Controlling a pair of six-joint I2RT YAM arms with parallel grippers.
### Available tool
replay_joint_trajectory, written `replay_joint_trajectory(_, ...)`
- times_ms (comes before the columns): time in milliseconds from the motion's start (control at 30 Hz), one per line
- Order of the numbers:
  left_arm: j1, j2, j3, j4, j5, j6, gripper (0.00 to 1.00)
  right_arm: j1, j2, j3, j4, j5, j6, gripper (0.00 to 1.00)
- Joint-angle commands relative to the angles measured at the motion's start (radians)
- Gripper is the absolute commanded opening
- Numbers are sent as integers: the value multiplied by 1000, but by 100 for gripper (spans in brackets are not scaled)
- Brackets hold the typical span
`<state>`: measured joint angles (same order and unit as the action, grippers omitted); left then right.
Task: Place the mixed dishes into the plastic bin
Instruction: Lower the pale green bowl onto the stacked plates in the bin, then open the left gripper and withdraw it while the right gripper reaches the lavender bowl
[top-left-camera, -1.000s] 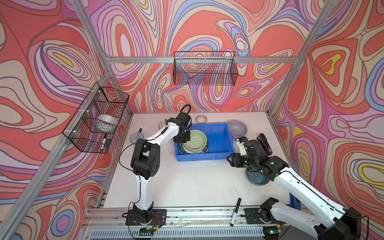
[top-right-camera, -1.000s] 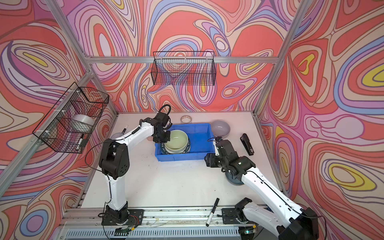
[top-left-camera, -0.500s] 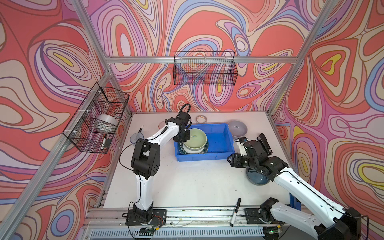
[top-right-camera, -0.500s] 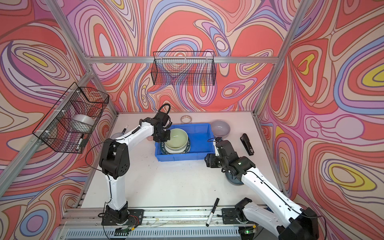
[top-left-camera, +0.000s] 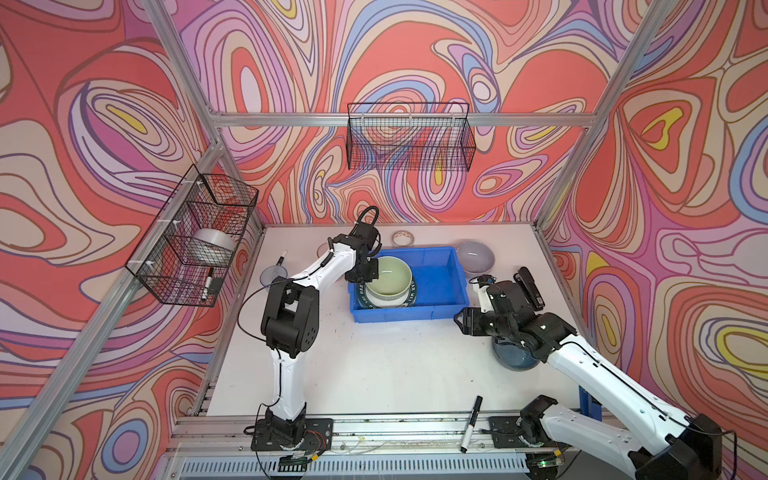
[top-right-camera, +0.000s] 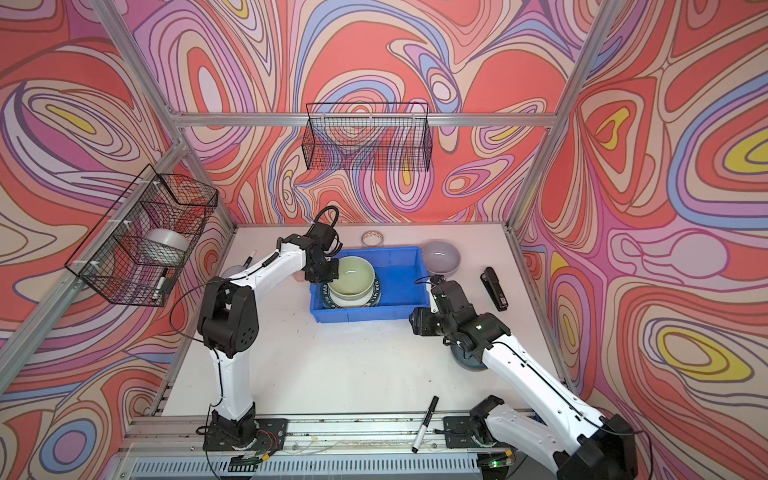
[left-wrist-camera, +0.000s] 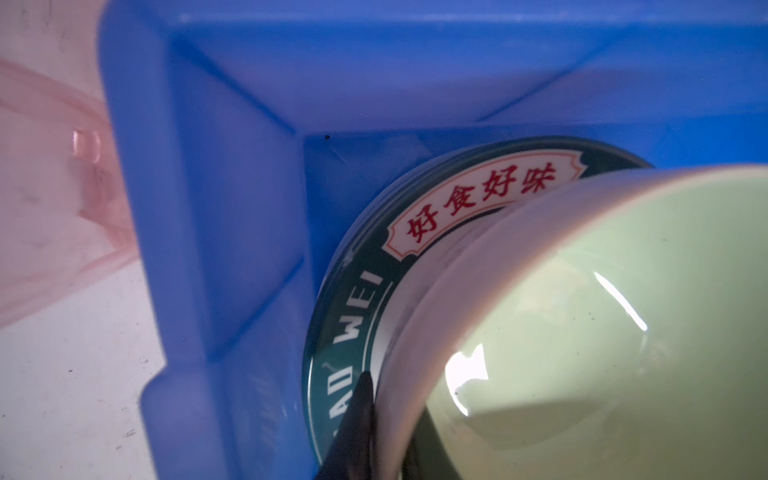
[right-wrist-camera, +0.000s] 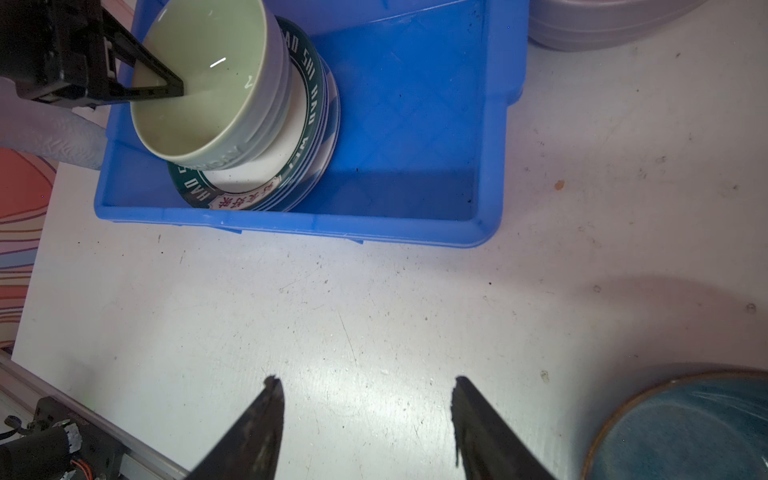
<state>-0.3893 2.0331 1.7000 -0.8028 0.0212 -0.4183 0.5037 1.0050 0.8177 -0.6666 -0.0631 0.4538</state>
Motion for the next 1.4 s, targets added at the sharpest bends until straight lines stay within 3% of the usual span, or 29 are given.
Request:
replay_joint_trajectory(0, 11, -14, 38, -4, 18, 15, 29, 3, 2, -5, 2, 19, 0, 65)
replay_joint_trajectory(400, 10, -150, 44, -94, 14, 13, 42, -2, 28, 42, -18, 86, 12, 73)
replay_joint_trajectory(533, 10, -248, -48, -73, 23, -3, 52, -53, 73, 87, -24, 88, 0, 75)
replay_joint_trajectory(667, 11, -363, -166, -45, 22, -18, 54, -141, 129, 136, -7, 39, -19, 75)
replay_joint_trajectory(767, 10, -456, -271, -6, 17, -27, 56, -209, 187, 180, 5, 30, -35, 75)
replay_joint_trajectory(933, 12, -564, -414, 24, -21, -48, 66, -264, 313, 285, 13, 112, -47, 74)
replay_joint_trajectory(1133, 19, -668, -579, 105, -15, -73, 66, -382, 479, 385, 46, 80, -73, 68)
replay_joint_trajectory(1367, 26, -708, -633, 114, 9, -59, 65, -448, 684, 534, 45, 125, -84, 61)
